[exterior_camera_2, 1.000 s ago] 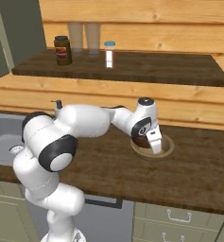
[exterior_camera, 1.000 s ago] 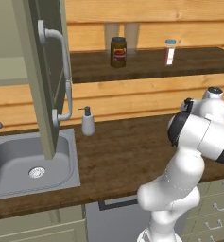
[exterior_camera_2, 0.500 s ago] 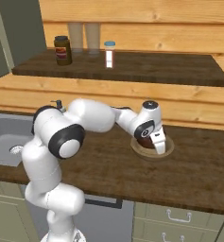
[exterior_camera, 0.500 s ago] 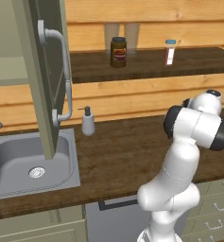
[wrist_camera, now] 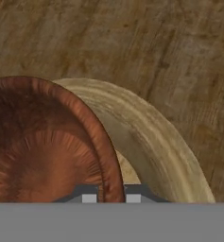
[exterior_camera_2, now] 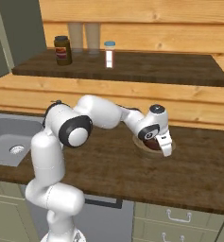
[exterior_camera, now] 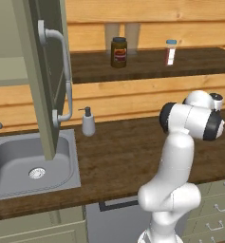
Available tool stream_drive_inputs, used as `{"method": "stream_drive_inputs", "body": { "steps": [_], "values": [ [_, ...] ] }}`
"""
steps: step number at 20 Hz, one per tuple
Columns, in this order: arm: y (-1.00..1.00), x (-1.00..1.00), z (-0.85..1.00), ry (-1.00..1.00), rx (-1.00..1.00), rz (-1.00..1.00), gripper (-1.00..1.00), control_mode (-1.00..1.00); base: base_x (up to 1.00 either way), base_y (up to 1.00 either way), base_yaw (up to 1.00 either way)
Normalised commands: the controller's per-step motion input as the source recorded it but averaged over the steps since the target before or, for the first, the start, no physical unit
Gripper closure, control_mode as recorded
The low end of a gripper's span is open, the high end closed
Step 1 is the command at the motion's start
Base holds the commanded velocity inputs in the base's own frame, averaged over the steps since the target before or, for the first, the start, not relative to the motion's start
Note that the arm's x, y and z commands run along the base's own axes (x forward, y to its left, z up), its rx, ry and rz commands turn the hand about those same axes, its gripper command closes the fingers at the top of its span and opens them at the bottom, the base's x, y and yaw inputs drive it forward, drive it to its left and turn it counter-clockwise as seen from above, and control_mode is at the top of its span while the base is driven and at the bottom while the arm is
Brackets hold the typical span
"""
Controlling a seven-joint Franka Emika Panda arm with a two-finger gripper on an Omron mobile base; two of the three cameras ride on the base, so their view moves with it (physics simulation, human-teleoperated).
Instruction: Pick up the bowls on the counter and stack them on top of one another in the open cabinet. Place the smaller bowl on top of the larger bowl.
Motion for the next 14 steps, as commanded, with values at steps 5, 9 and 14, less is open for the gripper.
{"method": "stream_drive_inputs", "body": {
  "steps": [5, 9, 14],
  "values": [
    [0.0, 0.42, -0.19, 0.0, 0.0, 0.0, 1.0, -1.0, 0.0, 0.0, 0.0],
    [0.0, 0.03, 0.04, 0.0, 0.0, 0.0, -1.0, -1.0, 0.0, 0.0, 0.0],
    [0.0, 0.0, 0.76, 0.0, 0.02, 0.0, -1.0, -1.0, 0.0, 0.0, 0.0]
  ]
}}
